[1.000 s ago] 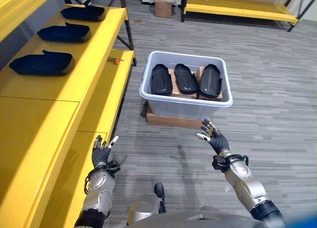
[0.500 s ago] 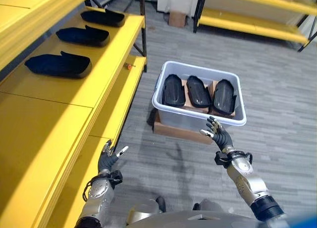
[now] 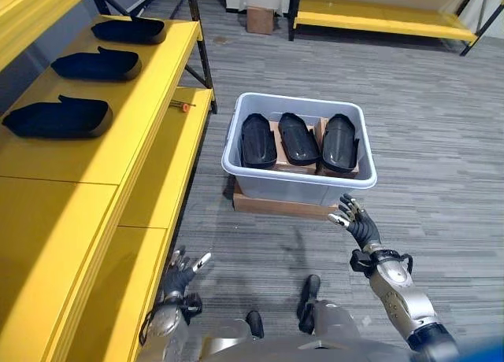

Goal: Move parts from the plastic box to the shelf.

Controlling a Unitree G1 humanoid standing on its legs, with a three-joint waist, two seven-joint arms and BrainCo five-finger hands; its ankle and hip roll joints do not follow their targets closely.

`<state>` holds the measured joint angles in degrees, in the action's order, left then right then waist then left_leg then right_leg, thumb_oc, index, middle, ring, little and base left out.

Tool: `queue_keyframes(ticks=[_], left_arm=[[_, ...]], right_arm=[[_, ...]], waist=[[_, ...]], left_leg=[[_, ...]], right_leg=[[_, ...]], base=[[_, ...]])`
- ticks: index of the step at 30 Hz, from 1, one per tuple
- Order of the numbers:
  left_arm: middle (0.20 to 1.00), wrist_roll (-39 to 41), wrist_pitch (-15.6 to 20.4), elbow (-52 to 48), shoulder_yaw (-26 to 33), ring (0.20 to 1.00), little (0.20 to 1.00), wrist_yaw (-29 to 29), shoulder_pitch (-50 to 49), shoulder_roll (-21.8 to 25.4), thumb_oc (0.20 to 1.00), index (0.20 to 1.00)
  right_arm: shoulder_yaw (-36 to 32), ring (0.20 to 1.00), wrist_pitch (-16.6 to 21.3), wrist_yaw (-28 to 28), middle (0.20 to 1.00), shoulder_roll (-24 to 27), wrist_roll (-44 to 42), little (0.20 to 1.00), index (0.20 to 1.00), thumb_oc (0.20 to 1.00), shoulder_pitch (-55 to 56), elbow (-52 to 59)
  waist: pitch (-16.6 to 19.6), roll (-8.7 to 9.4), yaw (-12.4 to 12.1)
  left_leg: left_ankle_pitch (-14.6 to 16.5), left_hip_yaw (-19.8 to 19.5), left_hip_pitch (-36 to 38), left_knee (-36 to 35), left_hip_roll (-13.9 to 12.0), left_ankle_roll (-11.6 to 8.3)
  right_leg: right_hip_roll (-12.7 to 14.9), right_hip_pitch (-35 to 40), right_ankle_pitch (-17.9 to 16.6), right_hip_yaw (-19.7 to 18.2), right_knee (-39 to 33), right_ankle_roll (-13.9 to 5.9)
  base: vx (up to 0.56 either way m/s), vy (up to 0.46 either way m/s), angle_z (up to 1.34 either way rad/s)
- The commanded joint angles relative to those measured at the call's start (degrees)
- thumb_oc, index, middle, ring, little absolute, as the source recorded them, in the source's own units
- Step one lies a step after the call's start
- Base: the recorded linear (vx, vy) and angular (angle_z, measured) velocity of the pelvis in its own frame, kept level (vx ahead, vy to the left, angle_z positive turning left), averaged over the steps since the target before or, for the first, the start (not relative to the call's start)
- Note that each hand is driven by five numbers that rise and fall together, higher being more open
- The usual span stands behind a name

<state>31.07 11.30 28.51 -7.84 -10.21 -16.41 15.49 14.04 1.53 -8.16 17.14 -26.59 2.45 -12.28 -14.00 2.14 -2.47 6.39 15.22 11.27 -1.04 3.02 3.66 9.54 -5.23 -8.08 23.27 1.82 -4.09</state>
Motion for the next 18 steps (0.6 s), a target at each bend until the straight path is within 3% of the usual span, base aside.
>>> queue_keyframes(ticks=[1,4,5,10,14,16,18], left_arm=[[1.000,2.08,0.25,-2.64,1.25,1.000,1.000,4.86,2.61,0.29,1.000,1.000],[1.000,6.07,-0.54,-4.52,1.96,1.000,1.000,7.25,2.55,0.31,1.000,1.000],[1.000,6.94,-0.82,-4.69,2.27,1.000,1.000,7.94,2.55,0.32,1.000,1.000],[1.000,11.13,-4.76,-5.44,2.51,1.000,1.000,15.49,3.31,-0.50,1.000,1.000],[1.000,13.42,-4.33,-5.19,2.20,1.000,1.000,16.27,4.33,-1.22,1.000,1.000],[1.000,15.04,-3.87,-4.21,2.45,1.000,1.000,16.17,4.98,-1.85,1.000,1.000],[1.000,16.63,-3.97,-3.13,2.95,1.000,1.000,15.93,5.79,-2.56,1.000,1.000]], right_arm=[[-2.13,1.000,2.85,-2.23,1.000,1.27,1.47,1.000,1.000,1.000,-2.02,3.23],[-2.57,1.000,1.87,-2.48,1.000,2.21,2.23,1.000,1.000,1.000,-2.31,3.39],[-2.60,1.000,2.14,-2.46,1.000,2.27,2.62,1.000,1.000,1.000,-2.32,3.10],[-4.23,1.000,7.11,-6.85,1.000,3.81,8.25,1.000,1.000,1.000,-2.32,4.35],[-5.58,1.000,7.07,-7.85,1.000,5.18,9.21,1.000,1.000,1.000,-2.72,5.64],[-5.88,1.000,7.12,-7.36,1.000,5.74,9.34,1.000,1.000,1.000,-2.38,5.68],[-6.40,1.000,7.59,-5.96,1.000,6.23,8.77,1.000,1.000,1.000,-1.87,5.53]], waist=[[0.86,0.99,-0.30],[0.99,-0.19,-0.03],[1.05,-0.80,0.01],[1.47,-1.87,1.24],[2.08,-2.71,2.22],[2.52,-2.99,2.57],[2.76,-2.76,3.02]], left_leg=[[-1.23,-2.20,0.19,-1.96,-3.74,-3.38],[-0.82,-1.03,-0.81,0.87,-4.78,-4.04],[0.18,-1.35,-0.41,1.60,-5.20,-4.39],[0.92,-0.38,-2.20,6.82,-6.60,-5.50],[-0.77,-0.24,-3.28,10.98,-7.12,-6.79],[-2.04,0.11,-4.45,15.15,-7.17,-7.67],[-5.20,1.71,-7.00,22.88,-8.70,-9.11]], right_leg=[[0.67,2.14,1.40,-0.69,1.53,-4.94],[0.18,2.33,3.46,0.11,2.55,-3.20],[-0.38,2.92,4.61,-0.44,2.92,-3.43],[-1.18,2.95,7.61,-1.06,5.12,-1.05],[-2.28,2.40,9.33,-1.09,5.51,0.87],[-3.16,2.73,10.59,-0.68,5.11,2.36],[-3.96,3.77,12.04,-0.13,4.30,4.12]], base=[[0.12,-0.126,-0.01],[0.17,-0.138,-0.05],[0.21,-0.107,0.01],[0.16,-0.119,-0.01],[0.08,-0.077,-0.02],[0.06,-0.119,-0.08],[0.05,-0.173,-0.06]])
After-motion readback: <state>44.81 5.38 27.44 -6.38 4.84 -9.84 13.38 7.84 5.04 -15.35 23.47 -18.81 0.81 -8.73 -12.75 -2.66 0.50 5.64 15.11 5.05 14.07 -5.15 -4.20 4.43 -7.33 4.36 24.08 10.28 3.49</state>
